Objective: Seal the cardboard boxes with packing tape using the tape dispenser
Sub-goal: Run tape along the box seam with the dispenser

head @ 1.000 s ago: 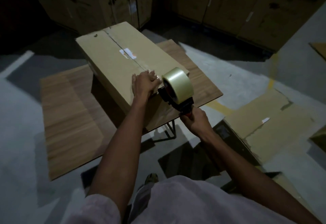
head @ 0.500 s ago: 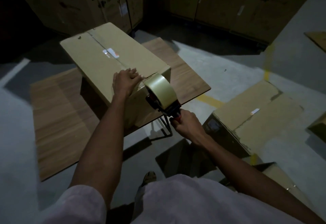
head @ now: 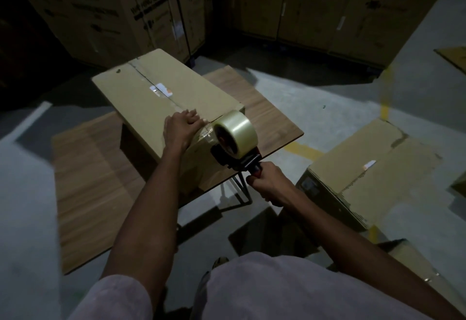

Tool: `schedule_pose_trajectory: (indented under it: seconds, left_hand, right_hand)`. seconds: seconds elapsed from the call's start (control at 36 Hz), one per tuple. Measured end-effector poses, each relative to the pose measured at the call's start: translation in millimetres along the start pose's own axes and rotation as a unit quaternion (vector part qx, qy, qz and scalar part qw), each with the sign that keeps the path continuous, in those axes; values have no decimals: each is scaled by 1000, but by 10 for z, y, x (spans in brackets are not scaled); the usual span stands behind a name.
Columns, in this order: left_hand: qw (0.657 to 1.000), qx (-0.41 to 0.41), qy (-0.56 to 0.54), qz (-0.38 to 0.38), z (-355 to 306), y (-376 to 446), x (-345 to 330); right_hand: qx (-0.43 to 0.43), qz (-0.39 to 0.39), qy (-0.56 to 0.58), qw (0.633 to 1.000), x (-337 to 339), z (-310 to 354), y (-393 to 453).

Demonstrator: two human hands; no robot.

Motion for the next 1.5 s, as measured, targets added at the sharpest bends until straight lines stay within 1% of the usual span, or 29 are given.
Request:
schedule_pose_trajectory:
  seconds: [0.14, 0.39, 0.69, 0.81, 0.92, 1.06, 1.17, 1.28, 1.39, 1.5]
  left_hand:
    - [1000, -2, 5, -6, -30, -27, -17]
    - [1000, 5, 13, -8, -15, -22, -4]
    - [1000, 0, 14, -8, -16, -33, -15]
    - [1000, 4, 14, 3, -18, -24, -11]
    - [1000, -3, 18, 0, -36, -30, -3]
    - [1000, -2, 28, -5, -27, -21, 1]
    - [999, 0, 34, -4, -22, -28, -15]
    - [999, 16, 34, 2, -39, -19, -12]
    - [996, 25, 80, 26, -58, 49, 58]
    - [982, -19, 182, 57, -40, 135, 165]
  right_hand:
    - [-8, -8, 16, 1000, 65, 24, -98]
    - [4, -27, -29, 999, 147, 205, -257]
    - [0, -38, -1, 999, 210, 144, -214]
    - [-5, -44, 6, 999, 223, 143, -213]
    - [12, -35, -49, 998, 265, 96, -226]
    - [12, -20, -76, 997, 263, 63, -209]
    - [7, -23, -133, 991, 144, 71, -113]
    - [-2, -29, -157, 987, -32, 43, -7]
    - [-9, -35, -151, 988, -129, 68, 124]
    - [-21, -30, -141, 989, -185, 94, 229]
Point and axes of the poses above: each hand's wrist, its own y-axis towards the middle knuckle, its own x-axis out of the back of the hand, z = x × y, the point moved 1 cm from there along y, towards the middle knuckle, and after that the axes turned 4 degrees about -y, right-handed, at the moved point
